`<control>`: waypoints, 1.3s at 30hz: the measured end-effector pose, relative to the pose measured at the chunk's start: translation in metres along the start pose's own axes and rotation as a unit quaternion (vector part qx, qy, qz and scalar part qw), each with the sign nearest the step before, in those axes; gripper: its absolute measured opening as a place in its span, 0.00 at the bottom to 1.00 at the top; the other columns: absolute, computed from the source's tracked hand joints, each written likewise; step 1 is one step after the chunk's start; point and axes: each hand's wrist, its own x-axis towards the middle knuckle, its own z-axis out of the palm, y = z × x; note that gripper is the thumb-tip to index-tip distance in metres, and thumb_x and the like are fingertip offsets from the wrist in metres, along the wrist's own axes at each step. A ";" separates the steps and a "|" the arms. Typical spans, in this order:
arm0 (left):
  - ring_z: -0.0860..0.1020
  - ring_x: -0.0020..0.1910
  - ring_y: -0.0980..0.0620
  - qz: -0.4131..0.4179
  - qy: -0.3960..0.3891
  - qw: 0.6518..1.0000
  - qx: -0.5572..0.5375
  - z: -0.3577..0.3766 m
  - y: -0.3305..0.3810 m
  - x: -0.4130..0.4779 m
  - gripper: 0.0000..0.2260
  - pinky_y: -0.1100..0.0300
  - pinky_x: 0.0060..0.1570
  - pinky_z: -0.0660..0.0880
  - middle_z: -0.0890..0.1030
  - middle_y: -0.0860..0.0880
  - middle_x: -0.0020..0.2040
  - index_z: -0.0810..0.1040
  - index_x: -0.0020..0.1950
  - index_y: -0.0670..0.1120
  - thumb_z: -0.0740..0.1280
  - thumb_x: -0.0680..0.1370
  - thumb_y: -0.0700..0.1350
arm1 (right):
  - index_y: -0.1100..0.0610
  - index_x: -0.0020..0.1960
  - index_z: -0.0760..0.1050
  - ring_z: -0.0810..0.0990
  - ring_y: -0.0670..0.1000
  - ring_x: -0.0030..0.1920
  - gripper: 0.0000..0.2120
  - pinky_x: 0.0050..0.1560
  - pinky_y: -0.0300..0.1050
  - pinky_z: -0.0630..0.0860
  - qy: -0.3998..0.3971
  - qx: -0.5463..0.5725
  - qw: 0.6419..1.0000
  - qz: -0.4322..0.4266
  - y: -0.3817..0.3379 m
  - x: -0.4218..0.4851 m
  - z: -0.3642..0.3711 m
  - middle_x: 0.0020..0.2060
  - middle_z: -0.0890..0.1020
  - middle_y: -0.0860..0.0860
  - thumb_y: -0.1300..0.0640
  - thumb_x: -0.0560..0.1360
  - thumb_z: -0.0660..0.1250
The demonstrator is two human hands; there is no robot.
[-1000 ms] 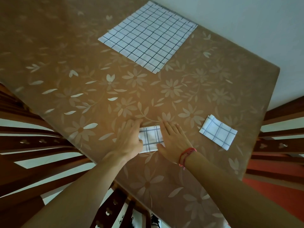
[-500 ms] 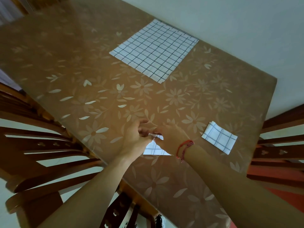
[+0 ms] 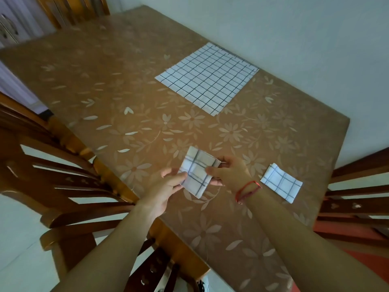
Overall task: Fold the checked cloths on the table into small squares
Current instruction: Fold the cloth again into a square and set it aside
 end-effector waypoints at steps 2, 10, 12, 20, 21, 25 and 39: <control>0.81 0.57 0.45 -0.041 -0.028 0.995 -0.088 0.001 -0.002 -0.005 0.17 0.48 0.63 0.73 0.83 0.42 0.57 0.76 0.59 0.40 0.73 0.72 0.40 | 0.63 0.49 0.77 0.85 0.55 0.40 0.10 0.36 0.47 0.83 0.010 0.062 0.998 0.027 -0.001 -0.003 0.002 0.44 0.84 0.60 0.72 0.70 0.72; 0.84 0.50 0.44 -0.005 0.034 0.998 -0.044 -0.002 -0.005 -0.011 0.08 0.48 0.51 0.80 0.84 0.41 0.51 0.81 0.51 0.40 0.73 0.73 0.35 | 0.58 0.53 0.80 0.85 0.52 0.41 0.10 0.40 0.46 0.82 0.030 0.016 0.999 0.038 0.009 0.003 0.003 0.43 0.84 0.56 0.64 0.71 0.73; 0.84 0.49 0.45 0.005 0.051 0.998 -0.021 -0.004 -0.005 -0.009 0.07 0.52 0.45 0.81 0.84 0.41 0.51 0.82 0.48 0.42 0.74 0.72 0.35 | 0.53 0.46 0.82 0.84 0.52 0.44 0.03 0.43 0.47 0.83 0.054 -0.025 0.998 0.020 0.010 0.007 0.002 0.42 0.85 0.54 0.60 0.73 0.72; 0.84 0.47 0.45 -0.015 0.077 0.997 -0.027 -0.009 -0.013 -0.010 0.09 0.54 0.43 0.82 0.84 0.41 0.50 0.81 0.54 0.38 0.72 0.74 0.35 | 0.50 0.45 0.85 0.85 0.50 0.45 0.06 0.50 0.52 0.82 0.091 -0.140 0.986 -0.015 0.023 0.030 0.002 0.40 0.86 0.47 0.57 0.69 0.76; 0.84 0.47 0.44 -0.016 0.080 0.996 -0.031 -0.009 -0.016 -0.010 0.10 0.54 0.42 0.82 0.84 0.41 0.50 0.80 0.55 0.38 0.72 0.74 0.34 | 0.50 0.45 0.85 0.85 0.49 0.45 0.06 0.51 0.51 0.82 0.092 -0.143 0.985 -0.014 0.024 0.033 0.002 0.40 0.86 0.47 0.57 0.68 0.76; 0.84 0.47 0.45 -0.015 0.108 0.994 -0.014 -0.009 -0.023 -0.008 0.08 0.52 0.45 0.82 0.84 0.41 0.50 0.82 0.52 0.38 0.72 0.73 0.33 | 0.50 0.45 0.85 0.84 0.50 0.45 0.08 0.51 0.52 0.82 0.087 -0.176 0.981 -0.007 0.034 0.045 0.003 0.41 0.86 0.47 0.58 0.67 0.75; 0.83 0.42 0.53 0.041 0.196 0.945 0.257 -0.044 -0.007 0.024 0.06 0.57 0.47 0.81 0.84 0.49 0.43 0.82 0.48 0.44 0.75 0.73 0.42 | 0.47 0.41 0.83 0.83 0.45 0.43 0.09 0.49 0.42 0.80 0.066 -0.221 0.973 -0.021 0.045 0.083 0.016 0.38 0.84 0.45 0.62 0.69 0.75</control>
